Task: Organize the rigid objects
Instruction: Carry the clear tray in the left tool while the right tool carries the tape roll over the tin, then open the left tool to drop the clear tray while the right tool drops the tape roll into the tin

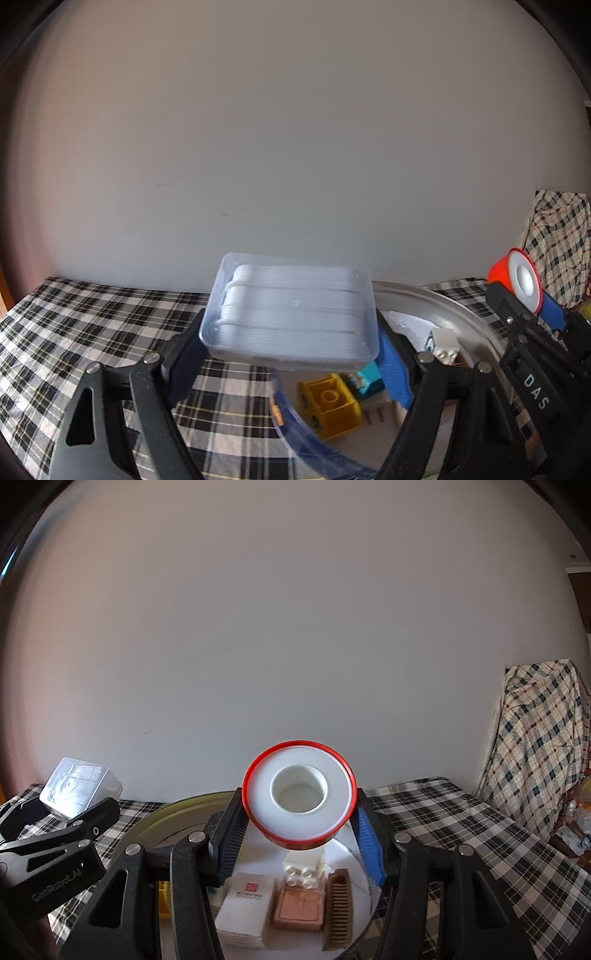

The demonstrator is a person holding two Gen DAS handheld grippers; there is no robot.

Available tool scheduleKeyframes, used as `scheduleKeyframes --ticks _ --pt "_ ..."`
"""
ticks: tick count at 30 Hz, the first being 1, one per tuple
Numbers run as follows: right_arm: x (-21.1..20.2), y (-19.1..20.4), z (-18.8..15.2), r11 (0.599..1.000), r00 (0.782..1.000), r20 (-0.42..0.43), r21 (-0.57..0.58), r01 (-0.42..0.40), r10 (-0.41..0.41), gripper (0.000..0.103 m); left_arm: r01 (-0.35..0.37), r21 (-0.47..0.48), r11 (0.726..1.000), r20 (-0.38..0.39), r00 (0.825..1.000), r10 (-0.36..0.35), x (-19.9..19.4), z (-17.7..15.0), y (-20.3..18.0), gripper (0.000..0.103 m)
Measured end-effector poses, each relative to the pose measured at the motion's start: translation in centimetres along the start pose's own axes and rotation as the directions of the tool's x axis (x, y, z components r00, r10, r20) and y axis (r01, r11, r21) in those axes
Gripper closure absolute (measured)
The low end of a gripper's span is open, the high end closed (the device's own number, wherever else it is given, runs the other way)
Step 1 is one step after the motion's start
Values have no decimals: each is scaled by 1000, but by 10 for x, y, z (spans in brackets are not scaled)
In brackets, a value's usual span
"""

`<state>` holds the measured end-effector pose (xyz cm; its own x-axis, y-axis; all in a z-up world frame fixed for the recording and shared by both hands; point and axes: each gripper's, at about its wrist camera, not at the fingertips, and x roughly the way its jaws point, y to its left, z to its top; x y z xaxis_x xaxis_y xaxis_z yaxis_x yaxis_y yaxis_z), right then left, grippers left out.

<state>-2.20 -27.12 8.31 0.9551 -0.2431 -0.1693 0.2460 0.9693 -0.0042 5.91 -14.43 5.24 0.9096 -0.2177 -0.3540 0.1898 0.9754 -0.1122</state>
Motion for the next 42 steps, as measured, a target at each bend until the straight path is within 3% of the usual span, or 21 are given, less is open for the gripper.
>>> scheduleKeyframes --ticks 10,23,33,42 --pt "10 -16 5 998 998 8 -9 68 -68 46 59 13 998 -27 998 -58 16 1 -30 21" --pt "40 -41 3 994 993 -33 -18 112 -112 46 61 20 998 -85 995 -59 36 -4 -43 21" --pt "61 -46 -1 995 991 -95 -13 97 -97 46 58 35 998 -110 992 -54 46 0 -47 21" --pt "78 -49 -2 999 984 -175 23 23 -19 46 41 83 996 -223 975 -21 68 13 -56 21"
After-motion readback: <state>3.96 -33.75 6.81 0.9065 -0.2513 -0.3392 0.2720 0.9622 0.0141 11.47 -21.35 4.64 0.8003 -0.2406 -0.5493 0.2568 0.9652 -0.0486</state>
